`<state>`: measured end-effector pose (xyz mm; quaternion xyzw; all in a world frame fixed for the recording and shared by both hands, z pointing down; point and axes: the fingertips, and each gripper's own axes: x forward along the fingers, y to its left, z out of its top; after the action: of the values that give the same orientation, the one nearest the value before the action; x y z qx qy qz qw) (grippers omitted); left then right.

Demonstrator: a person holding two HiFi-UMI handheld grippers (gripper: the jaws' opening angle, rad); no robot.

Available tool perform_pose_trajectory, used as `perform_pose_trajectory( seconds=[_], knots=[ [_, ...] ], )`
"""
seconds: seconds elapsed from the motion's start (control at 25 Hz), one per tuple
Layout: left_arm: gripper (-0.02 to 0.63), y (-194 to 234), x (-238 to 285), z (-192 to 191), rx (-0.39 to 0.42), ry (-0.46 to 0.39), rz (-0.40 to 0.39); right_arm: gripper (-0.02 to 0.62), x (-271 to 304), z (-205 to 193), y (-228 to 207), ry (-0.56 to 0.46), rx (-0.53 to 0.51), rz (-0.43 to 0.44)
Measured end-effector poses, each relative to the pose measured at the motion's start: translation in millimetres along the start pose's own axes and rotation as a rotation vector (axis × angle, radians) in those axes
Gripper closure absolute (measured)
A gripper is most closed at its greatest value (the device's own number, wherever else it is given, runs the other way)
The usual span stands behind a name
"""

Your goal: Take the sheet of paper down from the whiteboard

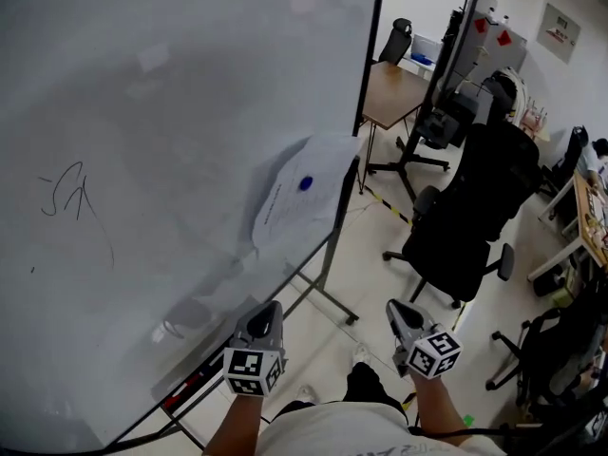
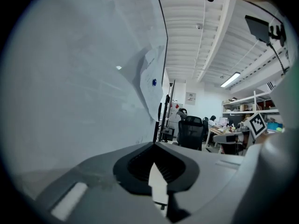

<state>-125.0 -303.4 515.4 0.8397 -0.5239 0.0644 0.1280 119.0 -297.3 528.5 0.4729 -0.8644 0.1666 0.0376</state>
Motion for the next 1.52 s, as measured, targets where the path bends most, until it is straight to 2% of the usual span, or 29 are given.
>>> perform_pose_trajectory(
  seconds=[0.2,0.4,0.6,0.72,0.84,1.24,1.52],
  knots=[
    [0.603,11,23,8,-0.003,0.002,0.09,0.589,43,8,-22,0.013,0.014,0.097],
    [0.603,8,63,29,0.005,-0.004,0.18,0.589,82,30,-71,0.019,0.021,0.178],
    [0.603,1,90,44,-0.006,-0.018,0.315,0.589,123,59,-112,0.027,-0.01,0.305],
    [0.603,4,91,59,-0.006,-0.043,0.432,0.589,150,71,-121,0.041,-0.032,0.41],
    [0.603,4,94,78,0.004,-0.072,0.503,0.589,166,84,-128,0.037,-0.043,0.473],
    [0.603,-6,92,141,0.123,-0.164,0.572,0.589,189,133,-97,-0.038,-0.08,0.62],
    [0.603,-10,91,168,0.173,-0.196,0.582,0.589,188,178,-79,-0.116,-0.094,0.665]
  ],
)
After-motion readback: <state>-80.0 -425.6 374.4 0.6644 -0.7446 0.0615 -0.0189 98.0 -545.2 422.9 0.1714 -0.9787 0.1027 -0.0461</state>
